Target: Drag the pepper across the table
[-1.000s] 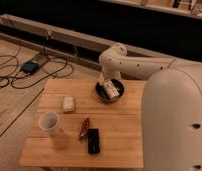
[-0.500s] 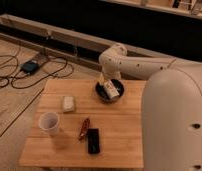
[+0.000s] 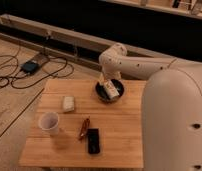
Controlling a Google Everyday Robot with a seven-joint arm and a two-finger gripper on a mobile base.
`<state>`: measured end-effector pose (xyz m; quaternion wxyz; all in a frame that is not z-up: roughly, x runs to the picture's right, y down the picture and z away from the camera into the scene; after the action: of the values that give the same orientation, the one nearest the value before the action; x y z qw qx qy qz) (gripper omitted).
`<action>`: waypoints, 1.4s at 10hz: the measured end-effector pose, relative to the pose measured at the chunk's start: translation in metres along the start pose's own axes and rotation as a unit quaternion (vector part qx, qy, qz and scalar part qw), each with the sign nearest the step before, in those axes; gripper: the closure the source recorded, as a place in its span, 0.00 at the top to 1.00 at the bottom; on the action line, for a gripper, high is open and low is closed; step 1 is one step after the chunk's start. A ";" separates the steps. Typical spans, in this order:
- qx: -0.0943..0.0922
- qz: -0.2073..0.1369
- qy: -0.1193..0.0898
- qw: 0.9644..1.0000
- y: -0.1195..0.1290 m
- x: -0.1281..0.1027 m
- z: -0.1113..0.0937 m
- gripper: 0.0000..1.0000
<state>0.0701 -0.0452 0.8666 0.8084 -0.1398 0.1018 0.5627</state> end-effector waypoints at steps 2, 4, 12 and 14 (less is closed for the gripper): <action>0.000 0.000 0.000 1.000 0.000 0.000 0.000 0.72; 0.000 0.000 0.000 1.000 0.000 0.000 0.001 0.72; 0.009 0.013 0.010 1.000 0.004 0.018 -0.011 0.72; 0.013 0.020 0.021 0.999 0.016 0.038 -0.020 0.72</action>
<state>0.0677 -0.0128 0.8341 0.7964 -0.1388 0.1293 0.5742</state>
